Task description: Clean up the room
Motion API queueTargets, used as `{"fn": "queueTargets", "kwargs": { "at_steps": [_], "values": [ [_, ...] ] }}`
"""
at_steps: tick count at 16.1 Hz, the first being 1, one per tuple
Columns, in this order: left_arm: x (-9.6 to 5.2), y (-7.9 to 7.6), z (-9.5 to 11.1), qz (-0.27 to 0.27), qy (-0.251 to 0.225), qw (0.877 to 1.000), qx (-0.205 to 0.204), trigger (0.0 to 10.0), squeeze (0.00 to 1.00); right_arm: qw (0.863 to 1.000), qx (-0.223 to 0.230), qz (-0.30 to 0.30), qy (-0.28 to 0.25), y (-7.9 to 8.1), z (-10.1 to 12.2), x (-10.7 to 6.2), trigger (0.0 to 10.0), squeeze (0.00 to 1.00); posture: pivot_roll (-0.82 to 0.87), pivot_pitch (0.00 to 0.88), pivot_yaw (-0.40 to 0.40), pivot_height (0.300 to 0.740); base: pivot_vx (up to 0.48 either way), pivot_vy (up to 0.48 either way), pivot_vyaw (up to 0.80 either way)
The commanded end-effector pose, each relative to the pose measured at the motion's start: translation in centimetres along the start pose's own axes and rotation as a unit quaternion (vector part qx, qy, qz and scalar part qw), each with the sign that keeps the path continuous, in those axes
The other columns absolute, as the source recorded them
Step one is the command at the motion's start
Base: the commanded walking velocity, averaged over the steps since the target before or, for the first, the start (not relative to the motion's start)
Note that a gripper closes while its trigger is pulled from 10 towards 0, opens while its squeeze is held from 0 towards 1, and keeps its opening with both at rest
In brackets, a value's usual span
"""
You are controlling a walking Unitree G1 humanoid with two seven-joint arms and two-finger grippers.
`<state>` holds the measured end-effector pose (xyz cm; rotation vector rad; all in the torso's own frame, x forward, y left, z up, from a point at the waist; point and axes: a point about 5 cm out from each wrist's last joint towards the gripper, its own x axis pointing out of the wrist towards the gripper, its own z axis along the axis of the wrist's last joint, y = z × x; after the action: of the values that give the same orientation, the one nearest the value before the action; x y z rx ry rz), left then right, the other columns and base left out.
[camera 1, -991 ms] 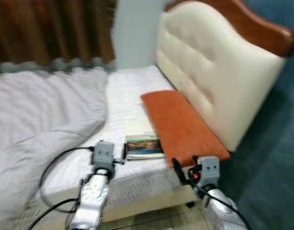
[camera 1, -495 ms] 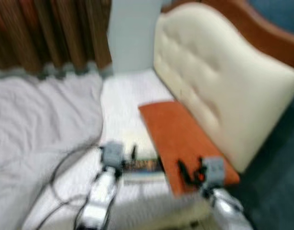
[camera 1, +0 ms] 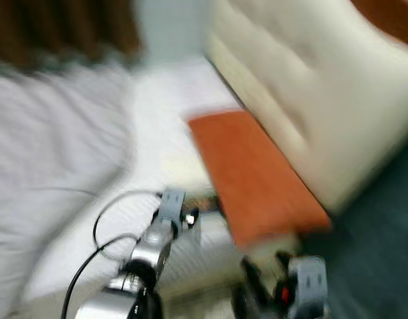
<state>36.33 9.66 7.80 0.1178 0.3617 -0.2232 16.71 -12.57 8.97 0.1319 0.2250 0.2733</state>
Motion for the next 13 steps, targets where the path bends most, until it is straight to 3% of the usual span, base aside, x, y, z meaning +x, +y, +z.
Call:
{"fn": "queueTargets", "kwargs": {
  "at_steps": [1, 2, 4, 6, 8, 10, 13],
  "values": [
    [0.1, -0.2, 0.3, 0.005, 0.000, 1.000, -0.003, 10.0, 0.00, 1.000, 0.002, -0.003, -0.009, 0.7, 1.0, -0.5, 10.0, 0.00, -0.36, 0.426, -0.057, 0.618, 0.000, 0.000, 0.00],
    [0.4, 0.6, 2.3, 0.031, -0.031, 0.999, 0.001, 10.0, 0.00, 1.000, 0.009, -0.014, 0.011, 1.4, 1.0, -2.9, 10.0, 0.00, -0.42, 0.506, -0.053, 0.618, 0.000, 0.000, 0.00],
    [0.5, 1.8, 4.5, 0.059, -0.063, 0.996, 0.009, 10.0, 0.00, 0.999, 0.012, -0.033, 0.039, 2.2, 1.4, -5.8, 10.0, 0.00, -0.46, 0.541, -0.059, 0.618, 0.000, 0.000, 0.00],
    [0.4, 2.9, 4.6, 0.089, -0.059, 0.992, 0.074, 10.0, 0.00, 0.997, 0.018, -0.050, 0.064, 2.3, 1.0, -7.1, 10.0, 0.00, -0.47, 0.563, -0.058, 0.618, 0.000, 0.000, 0.00],
    [0.0, 5.3, 4.4, 0.144, -0.049, 0.982, 0.109, 10.0, 0.00, 0.996, 0.021, -0.051, 0.075, 2.6, 0.9, -7.6, 10.0, 0.00, -0.47, 0.560, -0.055, 0.618, 0.000, 0.000, 0.00],
    [-0.7, 8.1, 3.5, 0.183, -0.023, 0.979, 0.084, 10.0, 0.00, 0.995, 0.022, -0.053, 0.084, 2.7, 0.9, -8.0, 10.0, 0.00, -0.47, 0.543, -0.056, 0.618, 0.000, 0.000, 0.00],
    [-1.6, 9.9, 0.1, 0.201, 0.047, 0.978, 0.010, 10.0, 0.00, 0.994, 0.014, -0.052, 0.095, 2.3, 0.7, -8.1, 10.0, 0.00, -0.46, 0.541, -0.064, 0.618, 0.000, 0.000, 0.00]
  ]
}}
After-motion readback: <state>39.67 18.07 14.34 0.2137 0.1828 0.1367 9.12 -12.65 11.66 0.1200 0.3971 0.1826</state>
